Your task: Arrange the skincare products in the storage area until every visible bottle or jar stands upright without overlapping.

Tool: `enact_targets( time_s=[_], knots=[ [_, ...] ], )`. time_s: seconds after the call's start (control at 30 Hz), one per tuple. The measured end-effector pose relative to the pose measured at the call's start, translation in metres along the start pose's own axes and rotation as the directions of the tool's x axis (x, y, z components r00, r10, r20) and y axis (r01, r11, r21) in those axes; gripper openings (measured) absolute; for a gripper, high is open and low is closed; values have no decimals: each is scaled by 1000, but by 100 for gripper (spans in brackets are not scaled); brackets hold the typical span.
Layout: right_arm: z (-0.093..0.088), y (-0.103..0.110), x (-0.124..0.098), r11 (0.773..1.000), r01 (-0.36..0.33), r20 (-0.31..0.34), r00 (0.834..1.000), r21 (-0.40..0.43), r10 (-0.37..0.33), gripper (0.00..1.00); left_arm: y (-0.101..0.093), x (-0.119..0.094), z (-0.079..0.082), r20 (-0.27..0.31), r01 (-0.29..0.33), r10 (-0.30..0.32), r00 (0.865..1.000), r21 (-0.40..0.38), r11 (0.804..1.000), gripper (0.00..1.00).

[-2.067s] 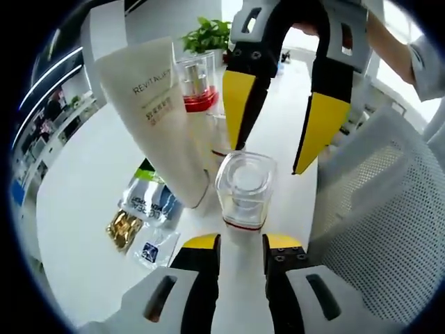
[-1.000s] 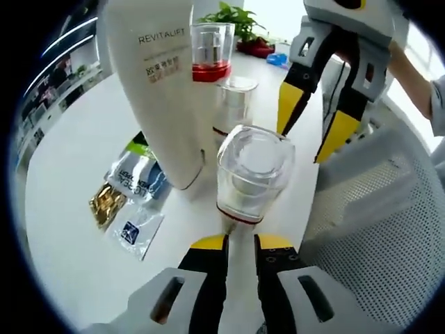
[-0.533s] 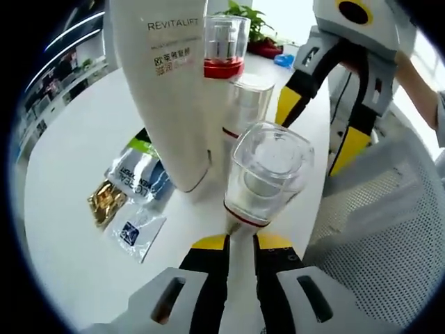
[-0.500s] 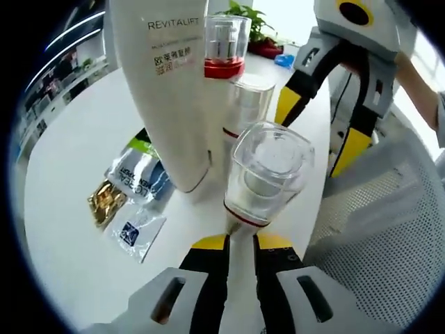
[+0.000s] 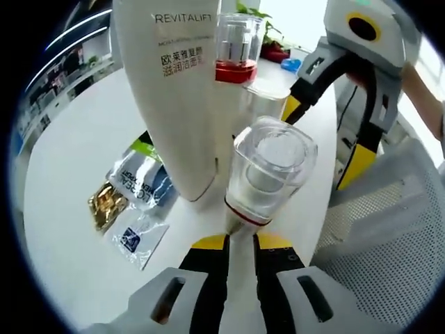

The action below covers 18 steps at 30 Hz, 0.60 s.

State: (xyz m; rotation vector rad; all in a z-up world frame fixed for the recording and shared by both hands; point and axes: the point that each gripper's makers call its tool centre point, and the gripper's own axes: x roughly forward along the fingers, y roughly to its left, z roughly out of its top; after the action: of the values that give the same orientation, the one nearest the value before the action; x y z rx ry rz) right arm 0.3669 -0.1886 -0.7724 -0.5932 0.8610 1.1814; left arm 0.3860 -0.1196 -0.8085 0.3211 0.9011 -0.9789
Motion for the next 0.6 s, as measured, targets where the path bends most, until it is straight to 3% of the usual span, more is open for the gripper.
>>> enact_targets(
  time_s=[0.37,0.6],
  knots=[
    [7,-14,1,993,53,65,996,102,-60,33,5,4,6,19,-15,15,1000,-18,1000,10],
    [8,-20,4,987,74,83,993,144,-87,30,7,7,10,33,-21,22,999,-22,1000,10]
  ],
)
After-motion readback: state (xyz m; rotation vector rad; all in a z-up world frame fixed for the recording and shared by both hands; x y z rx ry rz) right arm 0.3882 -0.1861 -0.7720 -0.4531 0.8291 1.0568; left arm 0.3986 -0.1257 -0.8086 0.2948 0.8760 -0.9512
